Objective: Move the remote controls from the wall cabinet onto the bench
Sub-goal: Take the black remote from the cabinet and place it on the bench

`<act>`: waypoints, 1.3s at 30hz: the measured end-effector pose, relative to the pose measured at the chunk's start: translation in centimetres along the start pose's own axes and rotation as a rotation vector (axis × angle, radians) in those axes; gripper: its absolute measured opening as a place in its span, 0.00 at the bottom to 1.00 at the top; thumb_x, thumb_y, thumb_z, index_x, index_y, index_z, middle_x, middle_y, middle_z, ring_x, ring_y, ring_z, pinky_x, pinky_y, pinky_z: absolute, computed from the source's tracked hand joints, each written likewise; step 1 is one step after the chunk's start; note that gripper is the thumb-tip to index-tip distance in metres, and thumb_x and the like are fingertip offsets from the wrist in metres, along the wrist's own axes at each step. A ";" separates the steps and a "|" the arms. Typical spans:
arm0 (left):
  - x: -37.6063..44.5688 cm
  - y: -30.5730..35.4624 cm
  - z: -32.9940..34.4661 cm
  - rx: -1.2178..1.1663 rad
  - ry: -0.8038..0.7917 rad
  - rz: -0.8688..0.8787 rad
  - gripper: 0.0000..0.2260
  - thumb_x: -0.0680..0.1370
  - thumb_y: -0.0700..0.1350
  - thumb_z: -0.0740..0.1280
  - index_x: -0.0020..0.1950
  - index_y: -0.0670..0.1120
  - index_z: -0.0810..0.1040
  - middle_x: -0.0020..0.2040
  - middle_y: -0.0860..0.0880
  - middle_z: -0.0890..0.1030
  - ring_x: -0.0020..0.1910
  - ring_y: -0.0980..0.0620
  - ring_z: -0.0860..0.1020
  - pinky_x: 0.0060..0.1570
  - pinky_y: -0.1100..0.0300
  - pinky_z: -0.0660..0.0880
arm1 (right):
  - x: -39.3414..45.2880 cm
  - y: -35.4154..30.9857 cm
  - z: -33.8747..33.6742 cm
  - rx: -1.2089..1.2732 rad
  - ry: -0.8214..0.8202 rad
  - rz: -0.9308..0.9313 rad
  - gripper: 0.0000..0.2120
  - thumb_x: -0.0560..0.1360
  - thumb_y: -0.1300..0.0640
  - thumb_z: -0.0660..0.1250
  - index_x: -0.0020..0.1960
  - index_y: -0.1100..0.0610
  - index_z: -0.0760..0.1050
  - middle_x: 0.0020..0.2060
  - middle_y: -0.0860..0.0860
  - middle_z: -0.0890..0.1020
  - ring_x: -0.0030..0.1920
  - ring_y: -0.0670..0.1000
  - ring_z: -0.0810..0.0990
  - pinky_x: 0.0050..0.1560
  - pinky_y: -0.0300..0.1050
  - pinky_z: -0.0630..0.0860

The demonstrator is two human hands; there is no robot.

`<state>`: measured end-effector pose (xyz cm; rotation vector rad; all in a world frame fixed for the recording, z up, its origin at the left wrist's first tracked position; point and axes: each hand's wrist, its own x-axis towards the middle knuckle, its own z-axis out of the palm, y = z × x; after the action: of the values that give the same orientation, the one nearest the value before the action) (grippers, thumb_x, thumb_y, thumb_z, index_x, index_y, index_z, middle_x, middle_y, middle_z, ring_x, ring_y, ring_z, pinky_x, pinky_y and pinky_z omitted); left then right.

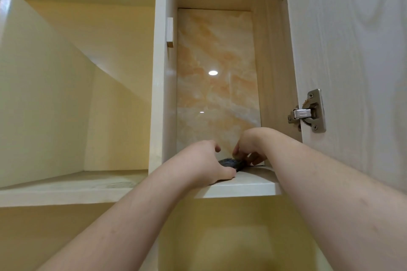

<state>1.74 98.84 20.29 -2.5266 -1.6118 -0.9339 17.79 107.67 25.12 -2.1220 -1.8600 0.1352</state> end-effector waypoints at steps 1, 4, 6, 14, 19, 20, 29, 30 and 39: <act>0.0 -0.1 0.0 -0.010 0.006 0.000 0.30 0.73 0.57 0.70 0.73 0.53 0.66 0.60 0.51 0.78 0.52 0.52 0.76 0.48 0.63 0.72 | 0.1 0.1 0.1 0.041 0.014 -0.005 0.16 0.77 0.61 0.63 0.65 0.62 0.74 0.61 0.59 0.78 0.51 0.56 0.76 0.65 0.55 0.72; 0.0 -0.2 0.0 -0.028 0.046 -0.001 0.30 0.73 0.54 0.72 0.73 0.53 0.66 0.62 0.51 0.77 0.56 0.52 0.77 0.53 0.62 0.73 | 0.2 0.0 0.2 0.195 0.014 0.030 0.16 0.77 0.63 0.62 0.64 0.63 0.74 0.57 0.59 0.79 0.51 0.57 0.76 0.64 0.56 0.72; 0.0 -0.4 0.0 -0.034 0.092 -0.011 0.31 0.72 0.51 0.73 0.73 0.54 0.65 0.65 0.49 0.75 0.55 0.51 0.78 0.52 0.62 0.75 | 0.2 -0.1 0.3 0.199 -0.031 0.071 0.16 0.79 0.61 0.60 0.65 0.61 0.75 0.58 0.57 0.81 0.53 0.55 0.79 0.64 0.52 0.73; -0.3 -0.6 0.2 -0.099 0.360 0.025 0.29 0.74 0.43 0.68 0.74 0.53 0.64 0.63 0.51 0.76 0.46 0.54 0.79 0.36 0.67 0.74 | -0.6 -0.7 -0.1 0.373 0.205 -0.055 0.15 0.77 0.63 0.60 0.63 0.60 0.74 0.58 0.58 0.79 0.57 0.55 0.78 0.61 0.50 0.75; -1.6 0.1 -0.4 -0.188 0.525 0.064 0.25 0.76 0.44 0.68 0.72 0.50 0.65 0.62 0.51 0.77 0.58 0.52 0.77 0.54 0.62 0.72 | -2.5 -0.7 -0.7 0.681 0.366 -0.201 0.17 0.78 0.64 0.58 0.65 0.63 0.72 0.62 0.62 0.77 0.50 0.53 0.73 0.51 0.47 0.72; -1.8 0.3 -0.4 -0.213 0.560 0.081 0.25 0.76 0.43 0.68 0.72 0.50 0.65 0.62 0.51 0.77 0.59 0.51 0.77 0.55 0.62 0.72 | -3.1 -0.7 -0.8 0.729 0.367 -0.196 0.16 0.79 0.62 0.58 0.66 0.63 0.72 0.61 0.62 0.77 0.52 0.54 0.75 0.52 0.47 0.73; -5.2 0.4 -1.0 -0.453 0.670 0.188 0.21 0.74 0.43 0.72 0.64 0.51 0.71 0.56 0.53 0.80 0.52 0.54 0.80 0.56 0.60 0.76 | -7.1 -0.7 -0.9 1.148 0.424 -0.241 0.13 0.81 0.59 0.57 0.62 0.57 0.74 0.50 0.54 0.78 0.54 0.54 0.77 0.58 0.51 0.78; -5.7 0.3 -1.3 -0.459 0.681 0.206 0.21 0.74 0.43 0.73 0.65 0.51 0.71 0.56 0.54 0.80 0.52 0.54 0.80 0.56 0.59 0.76 | -7.8 -0.6 -0.9 1.162 0.412 -0.271 0.11 0.81 0.59 0.58 0.61 0.57 0.74 0.53 0.55 0.78 0.55 0.55 0.77 0.57 0.50 0.78; -13.3 -0.9 -2.3 -0.554 0.768 0.363 0.18 0.75 0.43 0.72 0.63 0.53 0.74 0.54 0.57 0.81 0.49 0.63 0.81 0.47 0.73 0.75 | -15.3 0.3 1.7 1.572 0.282 -0.470 0.15 0.78 0.69 0.60 0.62 0.61 0.76 0.53 0.57 0.79 0.51 0.52 0.80 0.53 0.43 0.79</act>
<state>-4.03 87.57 15.51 -2.1103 -0.7080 -2.1367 15.35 92.90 21.34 -0.5739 -1.1956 0.7975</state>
